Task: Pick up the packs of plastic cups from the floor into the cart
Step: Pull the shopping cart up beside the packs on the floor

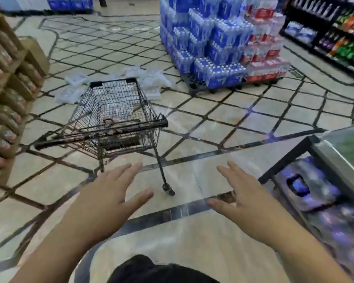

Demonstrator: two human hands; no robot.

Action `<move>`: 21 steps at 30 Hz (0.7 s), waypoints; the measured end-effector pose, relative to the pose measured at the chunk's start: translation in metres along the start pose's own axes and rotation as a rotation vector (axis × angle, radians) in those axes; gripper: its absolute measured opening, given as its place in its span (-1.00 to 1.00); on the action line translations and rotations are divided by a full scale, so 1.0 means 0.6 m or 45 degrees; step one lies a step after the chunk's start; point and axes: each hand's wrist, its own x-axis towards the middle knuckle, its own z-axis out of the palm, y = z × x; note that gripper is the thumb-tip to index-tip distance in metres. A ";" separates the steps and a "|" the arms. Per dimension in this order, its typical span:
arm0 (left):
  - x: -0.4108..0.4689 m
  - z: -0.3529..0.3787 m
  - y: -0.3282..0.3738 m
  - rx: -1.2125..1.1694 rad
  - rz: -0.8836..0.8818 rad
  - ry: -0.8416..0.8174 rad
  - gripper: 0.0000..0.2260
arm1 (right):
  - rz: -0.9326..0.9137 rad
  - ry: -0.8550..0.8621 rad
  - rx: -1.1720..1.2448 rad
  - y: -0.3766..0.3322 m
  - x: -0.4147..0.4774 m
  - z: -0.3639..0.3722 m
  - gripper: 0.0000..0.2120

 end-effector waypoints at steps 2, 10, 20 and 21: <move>0.029 0.013 -0.009 -0.030 0.025 0.018 -0.30 | 0.022 -0.054 0.010 0.008 0.029 0.009 -0.15; 0.206 0.008 -0.075 0.031 0.075 0.002 -0.18 | 0.184 -0.017 -0.115 0.002 0.177 -0.025 -0.14; 0.504 -0.064 -0.117 0.195 0.267 -0.056 -0.19 | 0.448 0.055 -0.060 -0.002 0.360 -0.100 -0.17; 0.531 -0.068 -0.117 0.222 0.286 -0.085 -0.19 | 0.463 0.058 -0.030 0.000 0.374 -0.105 -0.17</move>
